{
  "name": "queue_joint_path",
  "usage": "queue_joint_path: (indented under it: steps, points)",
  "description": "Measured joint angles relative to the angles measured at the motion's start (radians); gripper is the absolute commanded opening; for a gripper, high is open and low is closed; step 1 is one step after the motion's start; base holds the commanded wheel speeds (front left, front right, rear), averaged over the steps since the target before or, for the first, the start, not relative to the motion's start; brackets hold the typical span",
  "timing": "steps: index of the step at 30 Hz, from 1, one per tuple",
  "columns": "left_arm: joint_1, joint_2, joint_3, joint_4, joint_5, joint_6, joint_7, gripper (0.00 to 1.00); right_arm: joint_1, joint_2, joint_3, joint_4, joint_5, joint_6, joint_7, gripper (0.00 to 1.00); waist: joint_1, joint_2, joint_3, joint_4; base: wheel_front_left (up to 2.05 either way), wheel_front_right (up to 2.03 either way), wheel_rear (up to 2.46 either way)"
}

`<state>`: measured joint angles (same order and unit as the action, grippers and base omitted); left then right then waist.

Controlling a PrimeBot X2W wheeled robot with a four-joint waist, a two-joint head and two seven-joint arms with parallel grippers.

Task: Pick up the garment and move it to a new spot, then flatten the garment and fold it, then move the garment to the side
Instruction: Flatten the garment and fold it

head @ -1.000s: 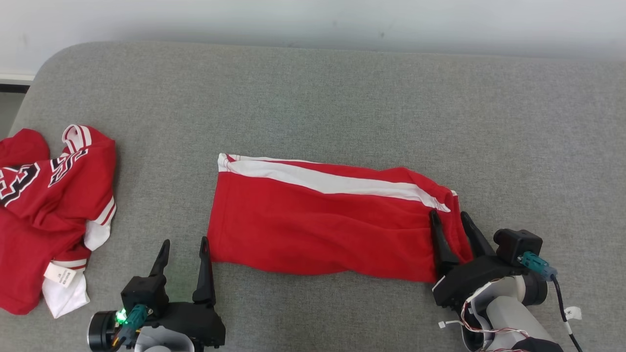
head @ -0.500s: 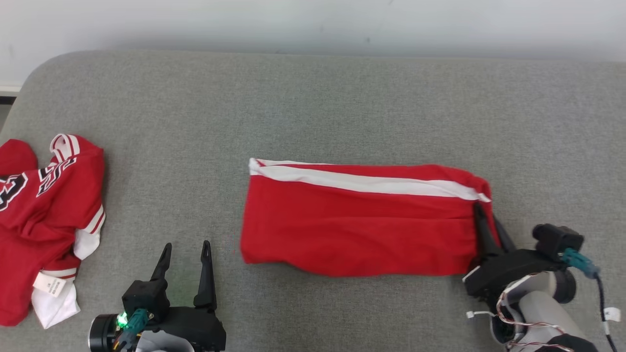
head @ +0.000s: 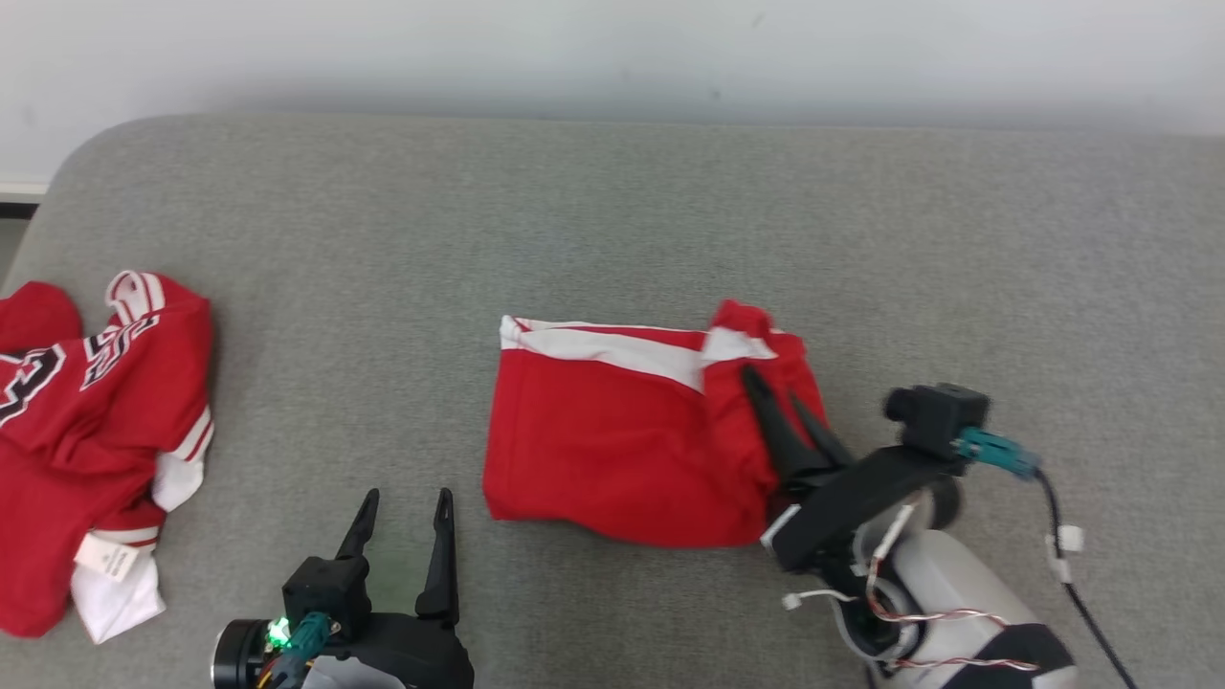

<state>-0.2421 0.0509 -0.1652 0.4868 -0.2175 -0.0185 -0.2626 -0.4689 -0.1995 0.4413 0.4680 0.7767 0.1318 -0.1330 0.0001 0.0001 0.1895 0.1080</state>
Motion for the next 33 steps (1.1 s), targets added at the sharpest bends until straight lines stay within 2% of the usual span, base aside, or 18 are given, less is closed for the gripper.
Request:
queue_joint_path:
  steps: [6, 14, 15, 16, 17, 22, 26, 28, 33]
  points:
    - [-0.002, 0.000, -0.042, 0.000, -0.017, 0.003, 0.000, 1.00, -0.055, 0.058, 0.067, 0.003, 0.045, 0.000, 0.043, 0.00, 0.0000, 0.0000, -0.003, 0.056, 0.00, 0.00, 0.00]
    - [0.012, 0.000, -0.095, -0.006, -0.031, 0.012, 0.000, 1.00, -0.128, 0.109, 0.070, 0.184, 0.005, 0.000, 0.004, 0.00, 0.0000, 0.0000, -0.002, 0.168, 0.00, 0.00, 0.00]
    - [0.016, 0.000, -0.098, -0.006, -0.031, 0.016, 0.000, 1.00, -0.136, 0.116, 0.068, 0.209, -0.002, 0.000, -0.007, 0.37, 0.0000, 0.0000, -0.002, 0.183, 0.00, 0.00, 0.00]
    - [0.017, 0.000, -0.100, -0.006, -0.031, 0.018, 0.000, 1.00, -0.143, 0.122, 0.064, 0.235, -0.002, 0.000, -0.019, 0.91, 0.0000, 0.0000, -0.002, 0.197, 0.00, 0.00, 0.00]
    - [0.018, 0.000, -0.102, -0.007, -0.031, 0.018, 0.000, 1.00, -0.150, 0.127, 0.064, 0.255, -0.006, 0.000, -0.034, 1.00, 0.0000, -0.0001, -0.002, 0.210, 0.00, 0.00, 0.00]
    - [0.023, 0.000, -0.095, -0.017, -0.030, 0.021, 0.000, 1.00, -0.168, 0.143, 0.083, 0.301, -0.011, 0.000, -0.090, 1.00, -0.0001, -0.0001, -0.005, 0.255, 0.00, 0.00, 0.00]
    - [0.026, 0.000, -0.079, -0.036, -0.029, 0.023, 0.000, 1.00, -0.168, 0.146, 0.049, 0.307, -0.017, 0.000, -0.123, 1.00, -0.0001, 0.0000, -0.007, 0.242, 0.00, 0.00, 0.00]
    - [0.024, 0.000, -0.067, -0.052, -0.021, 0.027, 0.000, 1.00, -0.164, 0.131, 0.006, 0.301, -0.046, 0.000, -0.127, 1.00, -0.0002, -0.0001, -0.008, 0.225, 0.00, 0.00, 0.00]
    - [0.022, -0.001, -0.032, -0.076, -0.003, 0.028, 0.000, 1.00, -0.082, 0.091, -0.201, 0.200, -0.167, 0.000, -0.129, 1.00, -0.0001, 0.0000, -0.013, 0.164, 0.00, 0.00, 0.00]
